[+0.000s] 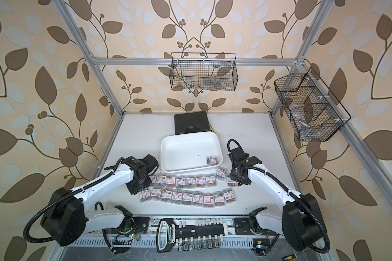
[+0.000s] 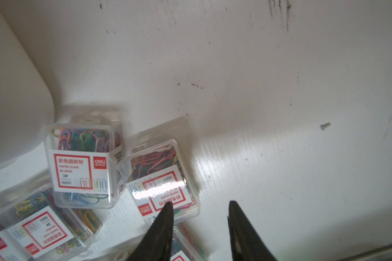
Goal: Take the paper clips out of the storage box
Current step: Place the boxed paper clips at the center of the board.
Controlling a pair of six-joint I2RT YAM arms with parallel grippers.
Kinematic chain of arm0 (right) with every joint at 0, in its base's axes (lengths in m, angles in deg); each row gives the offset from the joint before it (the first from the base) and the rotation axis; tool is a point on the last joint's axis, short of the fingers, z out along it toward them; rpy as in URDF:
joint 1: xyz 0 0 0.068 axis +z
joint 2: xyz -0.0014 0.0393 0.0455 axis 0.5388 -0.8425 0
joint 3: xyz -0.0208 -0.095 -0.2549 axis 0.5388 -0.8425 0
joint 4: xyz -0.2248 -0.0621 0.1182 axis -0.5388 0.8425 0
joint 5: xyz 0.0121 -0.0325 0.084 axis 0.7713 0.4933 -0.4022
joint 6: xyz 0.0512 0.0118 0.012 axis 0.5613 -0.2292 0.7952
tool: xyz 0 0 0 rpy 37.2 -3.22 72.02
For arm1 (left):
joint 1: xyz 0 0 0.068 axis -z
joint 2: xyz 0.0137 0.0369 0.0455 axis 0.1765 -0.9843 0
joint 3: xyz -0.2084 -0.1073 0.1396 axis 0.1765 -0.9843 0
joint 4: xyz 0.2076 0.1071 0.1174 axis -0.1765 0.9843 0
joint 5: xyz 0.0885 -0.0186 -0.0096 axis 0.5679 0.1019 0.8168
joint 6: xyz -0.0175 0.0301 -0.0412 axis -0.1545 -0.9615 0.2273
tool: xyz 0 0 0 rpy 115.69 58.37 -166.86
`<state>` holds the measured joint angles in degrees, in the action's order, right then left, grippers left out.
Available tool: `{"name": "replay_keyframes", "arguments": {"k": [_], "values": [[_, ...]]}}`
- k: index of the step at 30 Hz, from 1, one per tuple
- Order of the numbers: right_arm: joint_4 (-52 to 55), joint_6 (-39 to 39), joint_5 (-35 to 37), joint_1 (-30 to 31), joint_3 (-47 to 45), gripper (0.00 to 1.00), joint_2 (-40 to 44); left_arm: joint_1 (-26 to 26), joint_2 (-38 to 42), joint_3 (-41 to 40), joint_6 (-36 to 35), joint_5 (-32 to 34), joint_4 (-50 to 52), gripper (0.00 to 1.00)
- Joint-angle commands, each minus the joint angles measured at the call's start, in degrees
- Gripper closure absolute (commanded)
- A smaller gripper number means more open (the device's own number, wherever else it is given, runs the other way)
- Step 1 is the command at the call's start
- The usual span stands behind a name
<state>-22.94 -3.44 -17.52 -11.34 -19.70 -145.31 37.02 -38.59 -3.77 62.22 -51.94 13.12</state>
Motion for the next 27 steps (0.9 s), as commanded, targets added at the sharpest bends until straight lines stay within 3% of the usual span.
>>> {"name": "replay_keyframes", "arguments": {"k": [1, 4, 9, 21, 27], "values": [[0.84, -0.12, 0.13, 0.19, 1.61, 0.59, -0.28, -1.30, 2.27, -1.22, 6.37, 3.06, 5.52, 0.66], [0.49, -0.11, -0.04, 0.28, 1.32, 0.59, -0.39, -3.46, 2.43, -2.61, 7.31, 4.71, 6.01, 0.65], [0.34, -0.15, -0.05, 0.54, 1.44, 0.59, -0.80, -7.22, 0.23, -6.39, 4.85, 0.98, -0.53, 0.68], [0.43, 0.11, 0.68, 0.85, 2.43, 0.59, 0.26, -7.43, -1.69, -5.99, -0.75, -4.67, -7.73, 0.67], [0.12, -0.53, 4.10, 1.33, 8.98, 0.58, -1.95, -7.42, -1.61, -6.24, -2.18, -5.89, -8.18, 0.68]]}}
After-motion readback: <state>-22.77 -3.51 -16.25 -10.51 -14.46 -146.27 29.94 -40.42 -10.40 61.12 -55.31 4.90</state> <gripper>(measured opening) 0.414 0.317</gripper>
